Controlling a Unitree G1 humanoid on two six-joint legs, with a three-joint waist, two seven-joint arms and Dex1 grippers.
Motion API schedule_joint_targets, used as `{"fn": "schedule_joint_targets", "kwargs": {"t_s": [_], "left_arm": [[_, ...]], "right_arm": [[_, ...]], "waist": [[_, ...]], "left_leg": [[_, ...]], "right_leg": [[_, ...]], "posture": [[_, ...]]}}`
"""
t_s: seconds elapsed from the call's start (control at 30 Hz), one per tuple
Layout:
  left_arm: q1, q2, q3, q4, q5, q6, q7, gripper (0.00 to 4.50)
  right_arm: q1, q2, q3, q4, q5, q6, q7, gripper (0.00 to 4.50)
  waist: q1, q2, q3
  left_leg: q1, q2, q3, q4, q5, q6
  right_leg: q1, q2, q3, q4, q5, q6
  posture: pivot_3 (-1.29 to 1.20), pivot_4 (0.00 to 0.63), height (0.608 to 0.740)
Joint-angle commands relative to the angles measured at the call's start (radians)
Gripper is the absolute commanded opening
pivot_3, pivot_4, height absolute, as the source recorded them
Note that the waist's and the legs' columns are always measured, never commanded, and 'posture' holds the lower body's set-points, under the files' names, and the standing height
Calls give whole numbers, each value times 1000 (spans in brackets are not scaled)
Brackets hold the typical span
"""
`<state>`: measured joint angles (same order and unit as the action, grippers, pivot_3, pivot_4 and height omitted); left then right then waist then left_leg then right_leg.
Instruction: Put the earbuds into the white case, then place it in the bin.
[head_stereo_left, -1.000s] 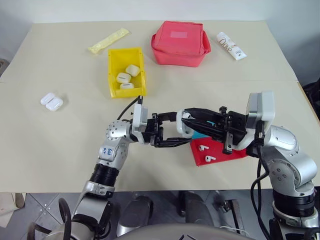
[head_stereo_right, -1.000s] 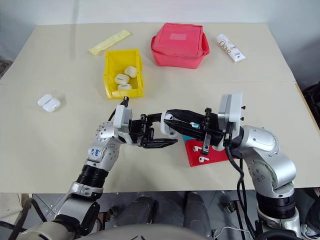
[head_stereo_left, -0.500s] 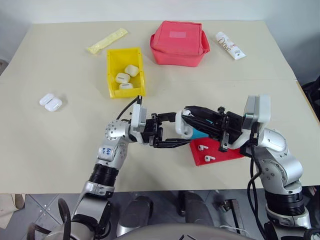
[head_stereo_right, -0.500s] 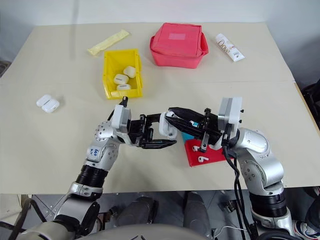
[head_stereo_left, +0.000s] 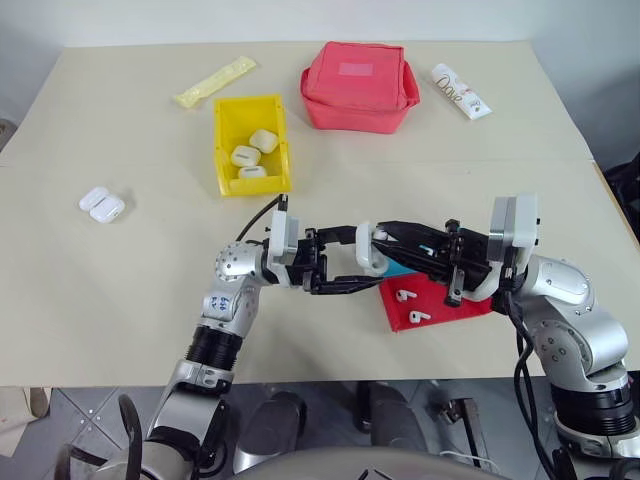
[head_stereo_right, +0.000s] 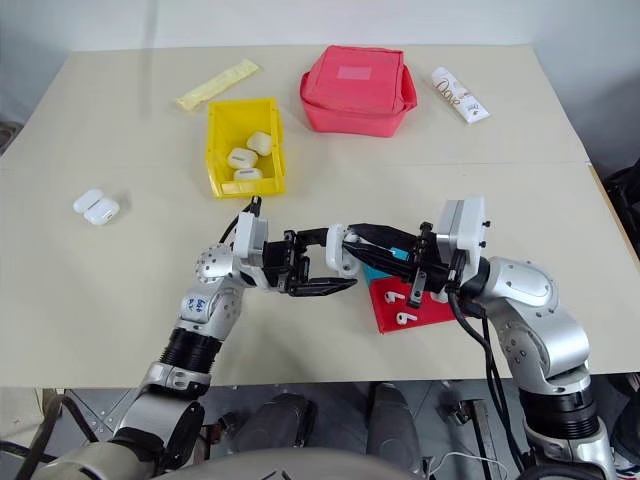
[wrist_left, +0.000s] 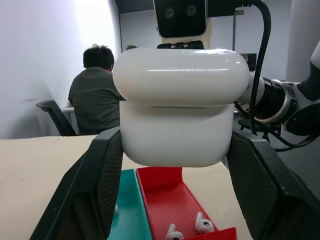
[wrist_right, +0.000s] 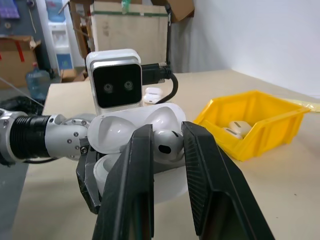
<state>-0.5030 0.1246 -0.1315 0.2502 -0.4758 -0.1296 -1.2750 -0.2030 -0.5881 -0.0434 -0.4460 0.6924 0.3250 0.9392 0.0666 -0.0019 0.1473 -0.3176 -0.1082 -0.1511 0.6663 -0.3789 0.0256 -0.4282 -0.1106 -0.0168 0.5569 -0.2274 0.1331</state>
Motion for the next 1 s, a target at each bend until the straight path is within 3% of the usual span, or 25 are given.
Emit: {"fn": "schedule_joint_targets", "kwargs": {"t_s": [0.03, 0.43, 0.73, 1.0], "left_arm": [[-52, -12, 62, -18, -36, -58, 16, 2764], [-61, -6, 60, 70, -2, -114, -32, 2764], [-70, 1, 78, 125, 7, -140, -31, 2764], [-103, 36, 127, 198, 3, -153, -38, 2764]], "right_arm": [[6, -42, 39, -19, -23, 49, 20, 477], [-77, -77, -17, -51, -14, 79, -17, 4424], [7, -152, -138, -96, 1, 113, -40, 4467], [375, -210, -493, -171, 20, 138, -20, 4467]], "waist": [[0, 0, 0], [4, 0, 0], [7, 0, 0], [18, -1, 0]], "left_leg": [[0, 0, 0, 0, 0, 0], [-1, 0, 0, 0, 0, 0], [-1, 0, 0, 0, 0, 0], [-1, 0, 0, 0, 0, 0]], "right_leg": [[0, 0, 0, 0, 0, 0], [0, 0, -1, 0, 0, 0], [0, 0, 0, 0, 0, 0], [0, 0, 0, -1, 0, 1]], "posture": [[0, 150, 740], [0, 150, 740], [0, 150, 740], [0, 150, 740]]}}
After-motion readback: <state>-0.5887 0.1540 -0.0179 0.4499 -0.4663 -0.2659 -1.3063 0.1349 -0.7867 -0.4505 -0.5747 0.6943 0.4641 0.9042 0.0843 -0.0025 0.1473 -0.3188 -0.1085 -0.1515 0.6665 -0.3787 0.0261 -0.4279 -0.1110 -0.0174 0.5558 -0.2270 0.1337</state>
